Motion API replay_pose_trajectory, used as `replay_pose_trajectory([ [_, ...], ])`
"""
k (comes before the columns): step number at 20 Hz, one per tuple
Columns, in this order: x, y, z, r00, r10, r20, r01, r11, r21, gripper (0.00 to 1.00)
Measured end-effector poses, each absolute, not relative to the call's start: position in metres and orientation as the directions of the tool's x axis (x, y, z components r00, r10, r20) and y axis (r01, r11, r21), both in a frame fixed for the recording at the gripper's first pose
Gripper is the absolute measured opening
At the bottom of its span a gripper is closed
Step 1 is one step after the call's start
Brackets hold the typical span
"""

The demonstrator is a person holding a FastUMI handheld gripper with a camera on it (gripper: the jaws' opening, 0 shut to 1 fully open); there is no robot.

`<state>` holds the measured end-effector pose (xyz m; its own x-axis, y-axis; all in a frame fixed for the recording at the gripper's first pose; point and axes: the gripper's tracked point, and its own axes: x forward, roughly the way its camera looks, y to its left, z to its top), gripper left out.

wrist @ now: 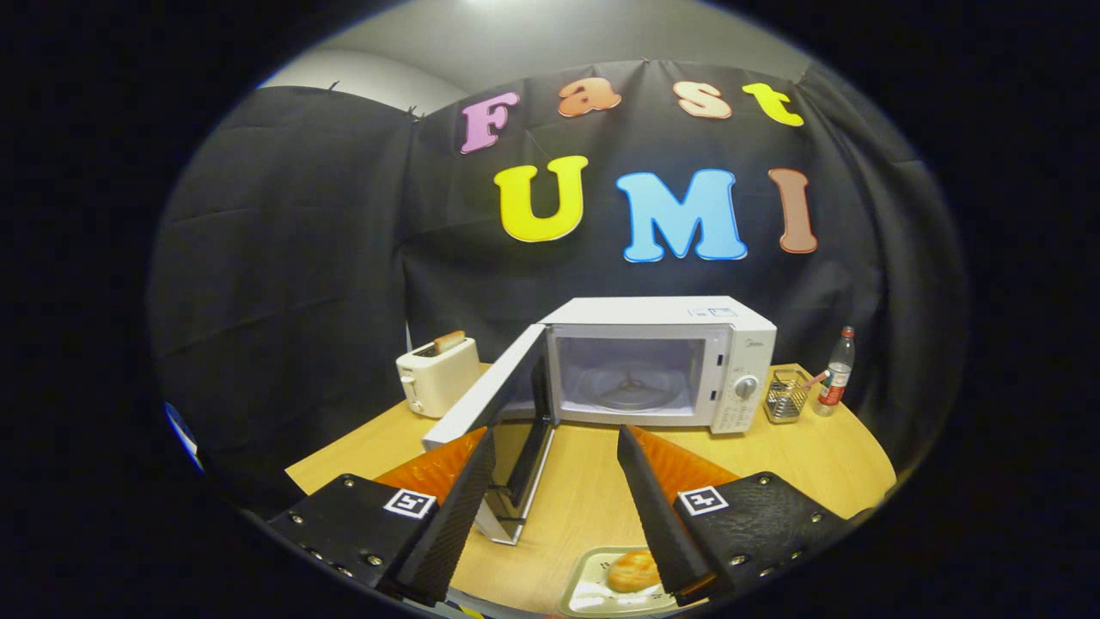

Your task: Open the microwave, put the food inside, and close the microwave door.

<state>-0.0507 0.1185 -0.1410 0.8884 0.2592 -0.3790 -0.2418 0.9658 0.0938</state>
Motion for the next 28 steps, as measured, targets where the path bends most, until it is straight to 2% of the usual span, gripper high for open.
replay_pose_trajectory([
  [7,-0.058,0.052,-0.209,0.834,0.14,-0.533,-0.114,0.99,0.082,0.87],
  [17,-0.086,0.03,-0.299,0.664,0.099,-0.741,-0.024,0.993,0.112,0.88],
  [21,-0.092,0.03,-0.323,0.602,0.103,-0.792,0.008,0.991,0.136,0.88],
  [28,-0.099,0.039,-0.34,0.56,0.129,-0.818,-0.024,0.99,0.14,0.88],
])
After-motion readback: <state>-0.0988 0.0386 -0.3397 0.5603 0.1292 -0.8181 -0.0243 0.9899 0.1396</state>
